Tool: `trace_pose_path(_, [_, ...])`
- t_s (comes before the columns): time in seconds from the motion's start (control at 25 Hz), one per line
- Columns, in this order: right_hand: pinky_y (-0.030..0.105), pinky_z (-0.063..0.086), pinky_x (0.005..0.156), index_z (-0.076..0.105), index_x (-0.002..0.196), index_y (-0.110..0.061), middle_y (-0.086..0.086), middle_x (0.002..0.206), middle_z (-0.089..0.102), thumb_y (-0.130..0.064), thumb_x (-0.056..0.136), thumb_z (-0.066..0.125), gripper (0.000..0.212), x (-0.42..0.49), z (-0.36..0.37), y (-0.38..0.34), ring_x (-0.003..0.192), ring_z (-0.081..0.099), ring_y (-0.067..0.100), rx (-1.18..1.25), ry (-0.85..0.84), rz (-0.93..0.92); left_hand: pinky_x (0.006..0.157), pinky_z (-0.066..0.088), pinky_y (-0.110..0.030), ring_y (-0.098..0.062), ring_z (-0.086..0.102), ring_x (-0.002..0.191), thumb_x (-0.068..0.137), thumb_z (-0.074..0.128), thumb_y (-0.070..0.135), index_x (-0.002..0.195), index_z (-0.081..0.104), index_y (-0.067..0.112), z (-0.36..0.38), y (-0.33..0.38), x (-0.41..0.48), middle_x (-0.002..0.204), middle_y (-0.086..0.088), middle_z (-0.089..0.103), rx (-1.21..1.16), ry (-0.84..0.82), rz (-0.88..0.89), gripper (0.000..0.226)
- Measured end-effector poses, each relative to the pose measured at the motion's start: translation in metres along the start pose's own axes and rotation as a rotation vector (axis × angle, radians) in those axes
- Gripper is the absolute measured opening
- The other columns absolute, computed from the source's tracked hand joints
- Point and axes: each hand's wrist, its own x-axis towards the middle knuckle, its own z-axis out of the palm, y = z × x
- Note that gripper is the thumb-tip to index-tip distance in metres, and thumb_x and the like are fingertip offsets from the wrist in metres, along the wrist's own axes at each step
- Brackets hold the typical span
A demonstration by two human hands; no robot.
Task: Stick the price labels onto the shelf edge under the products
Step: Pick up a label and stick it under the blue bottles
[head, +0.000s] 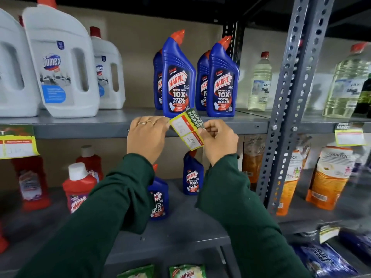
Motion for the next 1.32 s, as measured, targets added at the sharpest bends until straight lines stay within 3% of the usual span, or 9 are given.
trace_pose_path(0.16, [0.019,0.045,0.074,0.066,0.095,-0.010,0.009,0.098,0.070,-0.008,0.085,0.058,0.012,-0.001,-0.017,0.009,0.082,0.054,0.009,-0.039,-0.181,-0.145,0.086,0.044,-0.044,-0.030,0.058,0.098,0.094,0.035,0.027,0.122,0.048,0.010,-0.018,0.009,0.001,0.106,-0.015,0.068,-0.366,-0.009,-0.028,0.035])
trace_pose_path(0.24, [0.002,0.040,0.067,0.067,0.096,-0.012,0.009,0.101,0.071,-0.010,0.085,0.060,0.014,0.002,-0.024,0.012,0.083,0.053,0.007,-0.106,-0.232,-0.216,0.098,0.034,-0.047,-0.029,0.048,0.117,0.090,0.043,0.033,0.114,0.057,0.014,-0.023,0.022,-0.002,0.119,-0.012,0.063,-0.402,-0.104,0.038,0.033])
trace_pose_path(0.32, [-0.004,0.036,0.067,0.068,0.096,-0.013,0.009,0.099,0.072,-0.013,0.083,0.062,0.014,0.001,-0.027,0.012,0.084,0.053,0.007,-0.118,-0.240,-0.246,0.104,0.023,-0.051,-0.031,0.042,0.123,0.085,0.057,0.030,0.092,0.068,0.016,-0.021,0.031,-0.006,0.118,-0.008,0.064,-0.371,-0.132,0.076,0.019])
trace_pose_path(0.52, [0.024,0.038,0.077,0.070,0.089,-0.011,0.011,0.095,0.068,-0.022,0.081,0.065,0.014,0.006,-0.026,0.021,0.095,0.055,0.024,-0.232,-0.215,-0.304,0.107,0.019,-0.050,-0.032,0.041,0.124,0.079,0.069,0.017,0.073,0.071,0.014,-0.019,0.037,-0.007,0.113,-0.007,0.067,-0.351,-0.075,0.007,0.007])
trace_pose_path(0.64, [0.025,0.035,0.086,0.070,0.086,-0.004,0.015,0.109,0.056,-0.017,0.081,0.065,0.014,0.009,-0.022,0.028,0.106,0.048,0.026,-0.259,-0.178,-0.353,0.109,0.016,-0.054,-0.033,0.035,0.128,0.079,0.069,0.021,0.076,0.072,0.015,-0.017,0.040,-0.005,0.123,-0.009,0.061,-0.251,-0.116,-0.009,0.008])
trace_pose_path(0.8, [0.025,0.037,0.091,0.070,0.084,-0.005,0.009,0.122,0.050,-0.019,0.080,0.066,0.016,0.011,-0.019,0.033,0.114,0.048,0.019,-0.293,-0.156,-0.316,0.111,0.012,-0.049,-0.033,0.032,0.131,0.081,0.067,0.024,0.081,0.073,0.014,-0.008,0.046,-0.003,0.131,-0.011,0.055,-0.169,-0.170,-0.009,0.011])
trace_pose_path(0.96, [0.024,0.037,0.083,0.070,0.087,-0.008,0.005,0.120,0.051,-0.024,0.080,0.065,0.018,0.013,-0.017,0.030,0.107,0.052,0.017,-0.332,-0.109,-0.281,0.110,0.010,-0.044,-0.029,0.040,0.126,0.083,0.065,0.022,0.082,0.073,0.014,-0.003,0.048,0.001,0.129,-0.012,0.057,-0.180,-0.153,-0.035,0.012])
trace_pose_path(1.16, [0.031,0.044,0.082,0.070,0.088,-0.007,0.007,0.114,0.054,-0.024,0.080,0.066,0.019,0.014,-0.010,0.025,0.102,0.052,0.022,-0.378,-0.076,-0.313,0.110,0.011,-0.040,-0.027,0.044,0.123,0.085,0.062,0.020,0.083,0.072,0.009,-0.004,0.047,0.003,0.128,-0.010,0.058,-0.169,-0.151,-0.032,0.014])
trace_pose_path(1.32, [0.030,0.042,0.074,0.070,0.085,-0.008,0.005,0.108,0.055,-0.028,0.081,0.064,0.020,0.018,-0.011,0.018,0.094,0.055,0.022,-0.355,-0.039,-0.280,0.108,0.020,-0.041,-0.028,0.057,0.108,0.084,0.063,0.018,0.077,0.069,0.006,-0.007,0.047,0.010,0.113,-0.013,0.067,-0.232,-0.111,-0.061,0.015])
